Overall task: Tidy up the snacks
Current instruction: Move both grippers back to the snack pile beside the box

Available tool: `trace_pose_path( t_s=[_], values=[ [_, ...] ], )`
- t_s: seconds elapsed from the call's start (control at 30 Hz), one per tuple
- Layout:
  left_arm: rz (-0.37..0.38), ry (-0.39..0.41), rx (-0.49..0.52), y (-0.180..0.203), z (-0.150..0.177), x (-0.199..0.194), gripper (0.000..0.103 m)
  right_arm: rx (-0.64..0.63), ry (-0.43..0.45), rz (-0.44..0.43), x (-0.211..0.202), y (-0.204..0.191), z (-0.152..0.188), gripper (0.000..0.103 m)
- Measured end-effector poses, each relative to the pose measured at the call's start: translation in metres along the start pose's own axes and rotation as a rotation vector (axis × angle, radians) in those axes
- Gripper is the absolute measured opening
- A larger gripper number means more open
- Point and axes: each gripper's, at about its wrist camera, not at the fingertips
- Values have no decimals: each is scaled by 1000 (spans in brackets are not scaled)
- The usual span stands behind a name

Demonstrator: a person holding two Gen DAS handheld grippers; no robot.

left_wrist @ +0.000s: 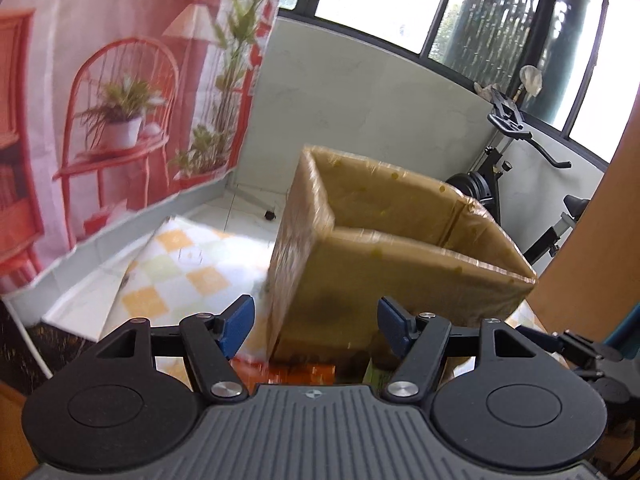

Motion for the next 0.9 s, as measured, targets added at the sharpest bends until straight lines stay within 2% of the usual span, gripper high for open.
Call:
trace_pose_path(
  t_s=[0.13, 0.27, 0.37, 0.5, 0.67, 0.9],
  values=[
    [0, -20, -49, -15, 19, -7, 70, -21, -28, -37, -1, -20, 21, 64],
    [-28, -28, -36, -21, 40, -9, 70, -31, -68, -73, 2, -37, 39, 64],
    [-31, -52, -42, -26, 57, -9, 70, -61, -96, -69, 5, -50, 51, 64],
    [-36, -82, -54, -30, 63, -9, 70, -16, -119, -69, 0, -53, 66, 64],
    [-31, -22, -59, -33, 46, -30, 70, 2, -100, -26, -18, -42, 68, 64],
    [-2, 94, -28, -15, 18, -73, 70, 18, 6, 45, -57, -22, 45, 65]
  ],
)
Point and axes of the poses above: each gripper's, at about its wrist camera, not at the fingertips, and x roughly the way its jaws point, y to its right, z to its underside, and after that the axes turned 9 degrees about -x, right-handed
